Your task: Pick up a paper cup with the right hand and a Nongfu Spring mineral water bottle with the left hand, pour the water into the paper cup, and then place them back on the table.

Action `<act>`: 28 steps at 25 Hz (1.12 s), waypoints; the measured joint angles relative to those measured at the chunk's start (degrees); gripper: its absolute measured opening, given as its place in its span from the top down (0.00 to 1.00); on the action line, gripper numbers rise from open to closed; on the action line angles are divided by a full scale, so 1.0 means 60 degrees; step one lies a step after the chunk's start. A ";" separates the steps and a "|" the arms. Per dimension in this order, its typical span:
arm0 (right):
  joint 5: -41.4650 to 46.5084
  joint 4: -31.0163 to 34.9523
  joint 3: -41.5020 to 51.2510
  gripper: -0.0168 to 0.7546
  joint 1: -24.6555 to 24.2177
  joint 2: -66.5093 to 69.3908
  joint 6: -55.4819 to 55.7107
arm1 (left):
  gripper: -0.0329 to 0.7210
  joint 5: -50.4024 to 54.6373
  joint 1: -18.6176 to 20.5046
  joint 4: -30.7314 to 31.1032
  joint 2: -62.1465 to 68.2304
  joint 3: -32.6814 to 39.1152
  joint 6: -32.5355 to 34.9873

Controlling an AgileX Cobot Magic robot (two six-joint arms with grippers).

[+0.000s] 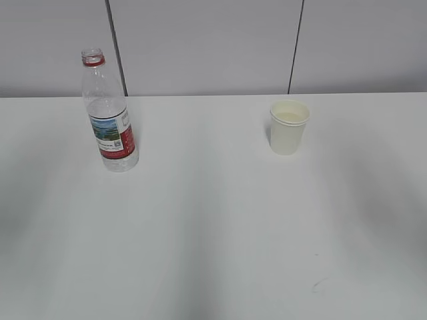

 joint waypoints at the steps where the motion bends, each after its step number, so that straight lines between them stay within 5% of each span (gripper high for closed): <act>1: 0.0013 0.0000 0.0219 0.21 0.0000 -0.0399 -0.0040 | 0.30 0.0009 0.0000 0.0091 -0.0415 0.0194 0.0002; 11: 0.0171 -0.0357 0.1978 0.21 0.0000 -0.4866 -0.0398 | 0.32 0.0185 0.0000 0.0882 -0.4277 0.1853 0.0331; 22: 0.0227 -0.0710 0.3918 0.21 0.0000 -0.8291 -0.1048 | 0.32 0.0297 0.0000 0.0094 -0.8284 0.3222 0.0868; 28: -0.0889 -0.0732 0.4548 0.21 0.0000 -0.9463 -0.1376 | 0.32 0.0323 0.0000 -0.0301 -0.9091 0.3751 0.1367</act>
